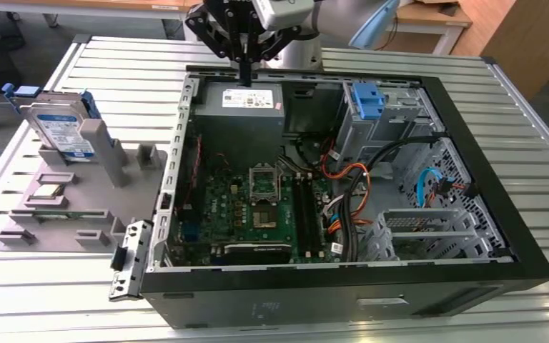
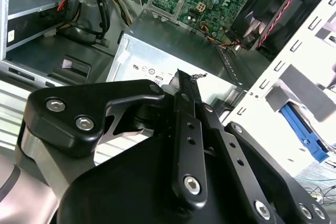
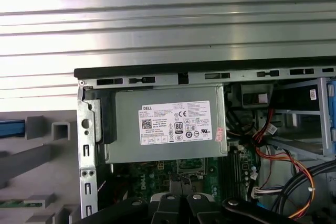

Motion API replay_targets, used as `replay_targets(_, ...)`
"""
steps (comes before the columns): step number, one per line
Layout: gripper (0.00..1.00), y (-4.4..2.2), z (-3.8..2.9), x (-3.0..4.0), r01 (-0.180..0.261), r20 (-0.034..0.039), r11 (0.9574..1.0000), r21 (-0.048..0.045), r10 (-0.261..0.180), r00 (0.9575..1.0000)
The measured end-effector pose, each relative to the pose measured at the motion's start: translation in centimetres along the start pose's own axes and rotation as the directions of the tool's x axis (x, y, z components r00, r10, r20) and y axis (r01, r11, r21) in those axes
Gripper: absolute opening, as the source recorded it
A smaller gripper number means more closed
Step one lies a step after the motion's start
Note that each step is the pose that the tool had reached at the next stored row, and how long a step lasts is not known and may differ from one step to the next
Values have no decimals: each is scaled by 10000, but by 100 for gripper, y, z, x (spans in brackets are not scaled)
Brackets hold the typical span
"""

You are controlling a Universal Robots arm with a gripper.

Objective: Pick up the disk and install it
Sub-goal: 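Reach for the disk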

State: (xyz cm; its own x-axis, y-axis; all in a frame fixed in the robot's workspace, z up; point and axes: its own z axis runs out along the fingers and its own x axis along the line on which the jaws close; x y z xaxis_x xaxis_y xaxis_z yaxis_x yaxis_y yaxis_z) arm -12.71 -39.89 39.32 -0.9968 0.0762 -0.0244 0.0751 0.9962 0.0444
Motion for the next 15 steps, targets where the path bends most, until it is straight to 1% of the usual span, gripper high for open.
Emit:
replay_targets(1, 10, -1, 0, 9, 0, 0, 10000, 0, 0, 10000)
replay_targets(9, 10, -1, 0, 14, -2, 0, 10000, 0, 2, 10000)
replay_targets(12, 10, -3, -1, 33, 0, 1, 10000, 0, 0, 10000)
replay_targets(15, 10, -6, -1, 73, -1, 0, 10000, 0, 1, 10000)
